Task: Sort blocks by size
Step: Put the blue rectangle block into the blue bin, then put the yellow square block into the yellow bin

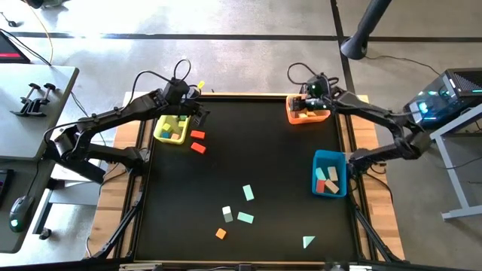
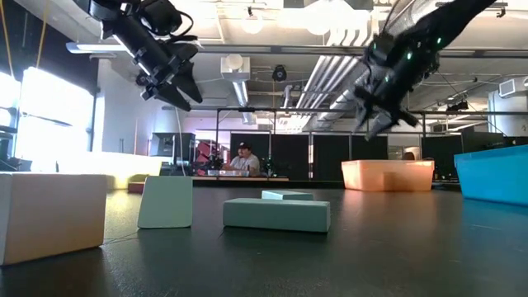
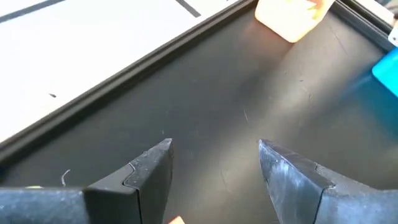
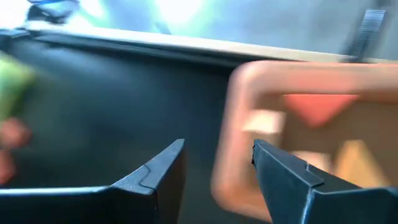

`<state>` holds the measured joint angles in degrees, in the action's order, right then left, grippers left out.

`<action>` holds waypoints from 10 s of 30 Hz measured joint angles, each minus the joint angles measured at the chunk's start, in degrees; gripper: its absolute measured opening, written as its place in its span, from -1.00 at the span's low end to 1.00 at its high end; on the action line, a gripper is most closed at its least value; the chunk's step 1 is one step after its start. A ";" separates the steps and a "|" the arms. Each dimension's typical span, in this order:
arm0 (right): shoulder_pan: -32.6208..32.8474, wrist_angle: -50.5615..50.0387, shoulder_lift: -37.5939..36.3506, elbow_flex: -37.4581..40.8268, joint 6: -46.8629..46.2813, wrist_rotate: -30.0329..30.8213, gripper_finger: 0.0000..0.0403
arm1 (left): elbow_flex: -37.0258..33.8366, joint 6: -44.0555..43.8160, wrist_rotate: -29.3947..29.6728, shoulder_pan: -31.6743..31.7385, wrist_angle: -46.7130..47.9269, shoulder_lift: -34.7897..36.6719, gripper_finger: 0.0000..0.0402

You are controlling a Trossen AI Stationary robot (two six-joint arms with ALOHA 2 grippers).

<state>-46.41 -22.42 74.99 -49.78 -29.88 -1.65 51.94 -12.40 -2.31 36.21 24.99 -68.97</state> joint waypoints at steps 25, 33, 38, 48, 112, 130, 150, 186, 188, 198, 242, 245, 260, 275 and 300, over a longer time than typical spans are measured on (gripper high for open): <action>57.68 -2.90 -5.43 -0.04 -27.33 23.26 -0.10 | 0.07 -15.20 -5.26 -21.14 0.99 0.83 0.10; 71.38 -3.88 -4.16 -0.04 -31.84 24.04 -0.10 | 0.07 -30.50 5.89 -38.27 0.47 0.81 0.10; 79.05 -3.81 -0.25 -0.04 -36.32 26.22 -0.10 | 0.07 -39.77 15.13 -48.96 0.45 0.59 0.10; 88.76 2.18 11.01 -0.02 -51.26 26.82 -0.10 | 0.07 -52.99 26.63 -62.48 0.04 -6.65 0.10; 91.66 16.53 15.97 0.00 -58.79 33.11 -0.10 | 20.14 30.26 -2.04 -42.26 -7.19 -45.97 0.07; 89.58 16.69 15.97 0.00 -57.49 33.08 -0.10 | 17.26 14.16 -1.16 -43.83 -12.50 -46.28 -0.13; 89.50 15.75 15.97 0.00 -57.07 32.87 -0.10 | 17.27 -28.59 6.72 -44.51 -20.69 -46.36 -0.10; 78.98 26.32 7.87 0.02 -11.47 31.39 -0.08 | 25.44 -3.37 5.71 -50.41 -11.13 -36.83 -0.87; 78.96 27.58 6.34 -0.04 -8.72 31.62 -0.04 | 25.44 -3.37 5.54 -50.46 -11.05 -37.34 -0.87; 76.47 17.28 7.79 0.00 -8.85 27.72 0.21 | 25.44 -3.41 5.40 -50.56 -11.91 -37.64 -0.82; 89.59 -66.79 -6.67 0.04 -85.15 13.07 -0.48 | 25.38 -7.94 9.64 -50.43 -5.65 -37.57 -0.24; 88.82 -67.37 -5.93 0.04 -84.07 13.49 -0.29 | 25.38 -7.94 10.39 -50.47 -5.75 -37.57 -0.24; 93.02 -43.41 -5.60 0.04 -75.95 34.35 -0.05 | 25.38 -11.74 10.37 -50.70 -5.54 -37.57 -0.24; 93.67 2.71 11.27 0.04 -44.24 36.77 -0.04 | 25.38 -11.31 10.05 -57.68 -3.83 -37.59 -0.24; 93.65 8.37 14.66 0.03 -48.13 35.61 -0.04 | 21.59 -18.59 -9.05 -72.85 17.69 -37.20 -0.24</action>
<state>47.24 -14.06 89.65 -49.75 -78.00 33.95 73.54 -30.99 -11.35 -36.64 42.68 -106.17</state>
